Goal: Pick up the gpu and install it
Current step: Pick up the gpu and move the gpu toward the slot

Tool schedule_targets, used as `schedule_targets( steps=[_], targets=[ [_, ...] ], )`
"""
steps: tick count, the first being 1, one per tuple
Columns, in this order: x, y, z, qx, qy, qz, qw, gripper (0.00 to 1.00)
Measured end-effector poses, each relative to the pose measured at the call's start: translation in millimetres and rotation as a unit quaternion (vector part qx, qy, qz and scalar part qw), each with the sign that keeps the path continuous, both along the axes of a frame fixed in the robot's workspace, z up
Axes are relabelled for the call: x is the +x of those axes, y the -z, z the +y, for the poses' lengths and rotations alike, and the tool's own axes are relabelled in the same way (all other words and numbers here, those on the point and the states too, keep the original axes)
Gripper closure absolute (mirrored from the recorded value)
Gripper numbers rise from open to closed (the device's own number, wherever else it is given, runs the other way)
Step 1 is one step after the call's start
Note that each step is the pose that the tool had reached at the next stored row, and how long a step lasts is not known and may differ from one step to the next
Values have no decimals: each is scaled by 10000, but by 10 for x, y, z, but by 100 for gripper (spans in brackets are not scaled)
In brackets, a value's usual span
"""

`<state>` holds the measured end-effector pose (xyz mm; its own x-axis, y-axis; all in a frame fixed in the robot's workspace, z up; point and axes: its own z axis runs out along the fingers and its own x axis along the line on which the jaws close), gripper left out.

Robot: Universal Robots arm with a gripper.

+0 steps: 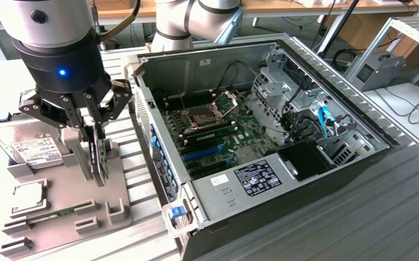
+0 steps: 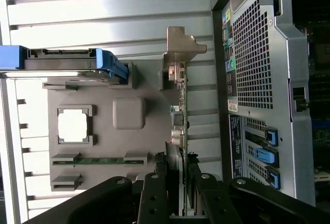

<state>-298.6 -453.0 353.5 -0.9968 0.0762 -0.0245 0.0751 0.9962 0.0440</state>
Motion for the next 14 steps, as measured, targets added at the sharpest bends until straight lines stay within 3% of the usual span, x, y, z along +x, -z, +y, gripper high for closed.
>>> schedule_targets(
  steps=[14],
  targets=[
    [0,-75,0,0,0,0,10000,74]
  ],
)
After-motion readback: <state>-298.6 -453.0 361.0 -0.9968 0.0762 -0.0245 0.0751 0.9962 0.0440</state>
